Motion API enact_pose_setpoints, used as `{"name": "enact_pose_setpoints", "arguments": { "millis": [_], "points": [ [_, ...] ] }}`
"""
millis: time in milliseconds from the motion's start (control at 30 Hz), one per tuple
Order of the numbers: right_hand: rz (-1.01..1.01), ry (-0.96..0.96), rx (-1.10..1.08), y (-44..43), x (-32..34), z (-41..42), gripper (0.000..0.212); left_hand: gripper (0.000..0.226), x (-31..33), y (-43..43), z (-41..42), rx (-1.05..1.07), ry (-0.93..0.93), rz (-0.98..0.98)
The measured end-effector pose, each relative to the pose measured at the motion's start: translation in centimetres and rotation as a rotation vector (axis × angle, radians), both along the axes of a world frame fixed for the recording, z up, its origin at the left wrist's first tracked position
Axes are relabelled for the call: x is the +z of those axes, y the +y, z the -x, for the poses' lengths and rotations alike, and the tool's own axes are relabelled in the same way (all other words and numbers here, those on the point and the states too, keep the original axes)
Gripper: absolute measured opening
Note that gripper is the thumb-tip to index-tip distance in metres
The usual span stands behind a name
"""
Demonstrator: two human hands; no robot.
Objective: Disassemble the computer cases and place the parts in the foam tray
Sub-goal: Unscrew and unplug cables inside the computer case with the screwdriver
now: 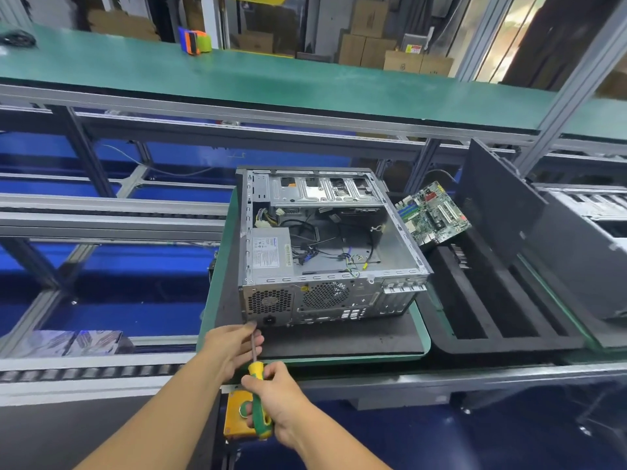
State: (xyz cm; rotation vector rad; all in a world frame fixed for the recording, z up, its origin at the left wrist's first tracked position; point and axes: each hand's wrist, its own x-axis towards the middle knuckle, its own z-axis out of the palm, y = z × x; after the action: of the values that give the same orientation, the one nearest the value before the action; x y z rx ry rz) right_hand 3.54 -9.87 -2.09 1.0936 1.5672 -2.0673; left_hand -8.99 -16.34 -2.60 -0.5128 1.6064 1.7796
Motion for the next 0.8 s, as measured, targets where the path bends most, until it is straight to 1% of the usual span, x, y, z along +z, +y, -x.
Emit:
{"name": "enact_pose_setpoints", "arguments": {
  "millis": [133, 200, 267, 300, 333, 367, 433, 533, 567, 600, 633, 700, 733, 800],
  "points": [
    [-0.069, -0.038, 0.078, 1.6, 0.0, -0.7, 0.028, 0.012, -0.7, 0.4, -0.3, -0.033, 0.012, -0.004],
    [-0.124, -0.033, 0.161, 3.0, 0.2, -1.5, 0.027, 0.019, -0.6, 0.9, -0.7, -0.025, 0.010, 0.005],
    [-0.176, 0.019, 0.257, 4.9, 1.0, -2.6, 0.023, 0.028, -0.3, 1.4, -1.0, 0.057, 0.005, 0.018],
    [-0.184, 0.054, 0.297, 6.0, 1.6, -3.3, 0.017, 0.029, -0.1, 1.6, -1.1, 0.101, 0.005, 0.039],
    [-0.169, 0.093, 0.316, 7.2, 2.2, -4.1, 0.011, 0.029, 0.1, 1.9, -1.2, 0.115, 0.009, 0.077],
    [-0.135, 0.136, 0.306, 8.6, 2.9, -5.1, 0.008, 0.029, 0.5, 2.2, -1.5, 0.086, 0.014, 0.118],
    [0.000, 0.230, 0.193, 11.4, 4.2, -6.9, 0.014, 0.028, 1.5, 3.4, -2.6, -0.107, 0.028, 0.169],
    [0.234, 0.361, -0.088, 17.0, 6.6, -9.8, 0.018, 0.026, 3.9, 8.4, -6.1, -0.573, 0.015, 0.135],
    [0.268, 0.397, -0.198, 19.1, 7.4, -10.5, 0.019, 0.026, 4.8, 10.6, -7.2, -0.695, 0.018, 0.108],
    [0.280, 0.421, -0.315, 21.2, 8.0, -11.1, 0.021, 0.025, 5.5, 13.0, -8.4, -0.771, 0.027, 0.072],
    [0.265, 0.427, -0.430, 23.4, 8.6, -11.5, 0.020, 0.024, 6.3, 15.5, -9.4, -0.804, 0.040, 0.042],
    [0.180, 0.379, -0.624, 28.0, 9.5, -12.2, 0.021, 0.018, 7.3, 20.5, -11.2, -0.805, 0.094, 0.007],
    [0.127, 0.340, -0.694, 30.2, 9.8, -12.5, 0.022, 0.015, 7.6, 23.0, -12.0, -0.775, 0.129, -0.002],
    [0.048, 0.261, -0.768, 34.4, 10.2, -13.4, 0.022, 0.010, 7.9, 27.9, -13.4, -0.703, 0.163, -0.007]
  ]
}}
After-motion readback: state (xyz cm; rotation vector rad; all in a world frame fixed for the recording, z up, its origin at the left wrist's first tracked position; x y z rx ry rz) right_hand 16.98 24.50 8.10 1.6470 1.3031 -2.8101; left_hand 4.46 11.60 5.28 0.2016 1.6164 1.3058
